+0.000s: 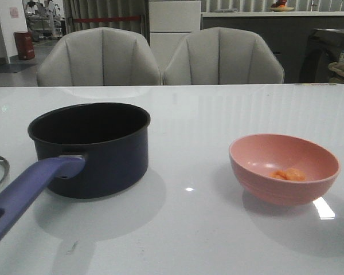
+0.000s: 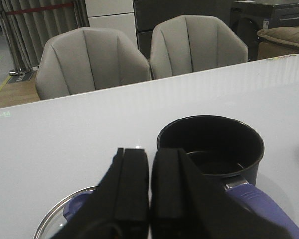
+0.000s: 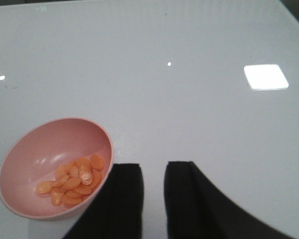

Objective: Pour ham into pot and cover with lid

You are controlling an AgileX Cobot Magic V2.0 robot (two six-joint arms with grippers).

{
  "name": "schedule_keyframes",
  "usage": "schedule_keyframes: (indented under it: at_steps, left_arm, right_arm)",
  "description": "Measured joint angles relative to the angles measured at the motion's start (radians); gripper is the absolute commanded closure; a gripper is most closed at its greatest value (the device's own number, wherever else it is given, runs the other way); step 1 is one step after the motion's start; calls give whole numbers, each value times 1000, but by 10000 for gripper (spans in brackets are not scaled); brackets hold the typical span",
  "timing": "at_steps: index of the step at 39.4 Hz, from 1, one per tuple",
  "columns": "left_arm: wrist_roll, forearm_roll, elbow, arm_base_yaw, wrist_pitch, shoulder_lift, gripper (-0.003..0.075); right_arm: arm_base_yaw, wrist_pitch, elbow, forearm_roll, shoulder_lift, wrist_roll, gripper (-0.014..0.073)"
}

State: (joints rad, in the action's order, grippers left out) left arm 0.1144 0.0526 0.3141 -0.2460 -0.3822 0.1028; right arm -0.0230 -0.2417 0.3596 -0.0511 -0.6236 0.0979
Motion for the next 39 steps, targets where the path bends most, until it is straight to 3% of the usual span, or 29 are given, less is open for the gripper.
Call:
schedule_keyframes:
  at_steps: [5,19,35,39]
  left_arm:
    - [0,0,0,0,5,0,607]
    - [0,0,0,0,8,0,607]
    - [0,2,0,0,8,0,607]
    - [0,2,0,0,8,0,607]
  right_arm:
    - [0,-70,98,-49,-144,2,153]
    - [-114,-248,407,-67,-614,-6,193]
    - [-120,-365,644,-67,-1030,-8,194]
    - [-120,-369,667,-67,-1085,-8,246]
